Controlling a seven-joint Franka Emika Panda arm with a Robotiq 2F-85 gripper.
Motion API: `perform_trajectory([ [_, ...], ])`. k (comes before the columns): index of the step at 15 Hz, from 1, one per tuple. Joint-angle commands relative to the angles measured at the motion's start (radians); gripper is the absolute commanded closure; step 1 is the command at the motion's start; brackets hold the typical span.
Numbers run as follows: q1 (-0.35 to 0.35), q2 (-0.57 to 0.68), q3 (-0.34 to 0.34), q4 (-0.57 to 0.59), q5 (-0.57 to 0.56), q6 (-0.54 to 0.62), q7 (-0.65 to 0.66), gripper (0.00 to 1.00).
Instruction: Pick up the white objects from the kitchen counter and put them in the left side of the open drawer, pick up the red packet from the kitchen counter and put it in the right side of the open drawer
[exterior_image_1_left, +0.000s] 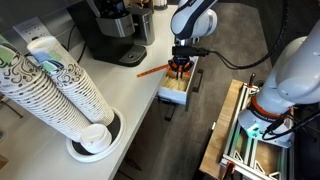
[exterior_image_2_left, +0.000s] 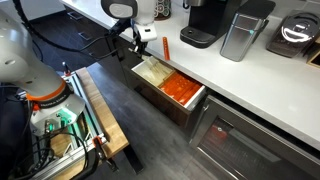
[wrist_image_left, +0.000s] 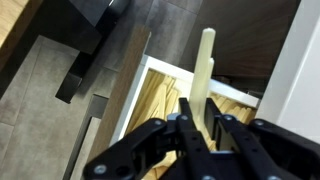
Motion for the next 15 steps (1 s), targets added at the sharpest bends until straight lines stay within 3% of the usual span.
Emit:
perform_trajectory([
  [1, -0.01, 0.064, 0.009, 0.0, 0.005, 0.09, -0.022, 0.9],
  [15, -0.008, 0.201, -0.008, 0.003, -0.034, 0.251, 0.025, 0.9],
])
